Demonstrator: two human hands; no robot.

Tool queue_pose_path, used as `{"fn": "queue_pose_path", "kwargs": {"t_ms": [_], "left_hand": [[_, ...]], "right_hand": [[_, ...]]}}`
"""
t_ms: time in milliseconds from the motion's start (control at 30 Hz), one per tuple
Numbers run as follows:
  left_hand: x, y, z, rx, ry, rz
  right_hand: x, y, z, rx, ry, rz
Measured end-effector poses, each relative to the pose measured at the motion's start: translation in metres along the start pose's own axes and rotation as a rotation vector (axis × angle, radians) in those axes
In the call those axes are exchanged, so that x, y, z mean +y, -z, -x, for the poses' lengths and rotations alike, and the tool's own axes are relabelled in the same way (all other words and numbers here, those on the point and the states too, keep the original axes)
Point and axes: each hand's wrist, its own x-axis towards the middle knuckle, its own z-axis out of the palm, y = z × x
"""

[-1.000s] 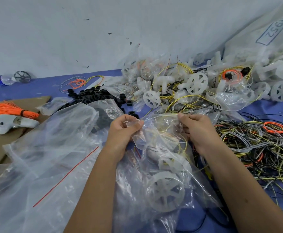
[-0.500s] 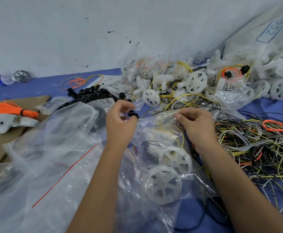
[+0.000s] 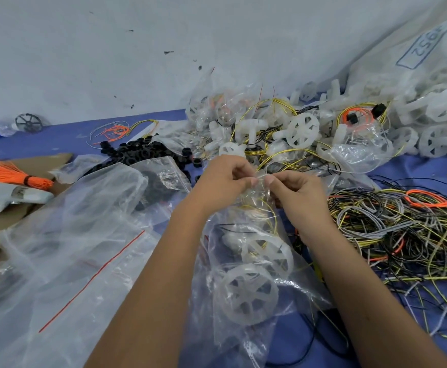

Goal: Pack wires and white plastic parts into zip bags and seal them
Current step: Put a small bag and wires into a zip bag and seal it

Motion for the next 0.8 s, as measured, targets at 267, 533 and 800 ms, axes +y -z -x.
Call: {"fn": "queue_pose_path", "kwargs": {"t_ms": [267,533,800], "left_hand": [[-0.006,0.003,-0.007,-0.094,0.007,0.035],[-0.009,-0.001,-0.007,-0.066,-0.034,0.007],[-0.012,-0.003,-0.002,-0.054,-0.035,0.048]], "right_hand": [[0.0,-0.004,-0.002,0.049,0.03,0.047],[0.003,-0.007,-0.003,0.036,0.082,0.055],[0.008,-0.01,-0.003,0.028,0.13,0.152]]}}
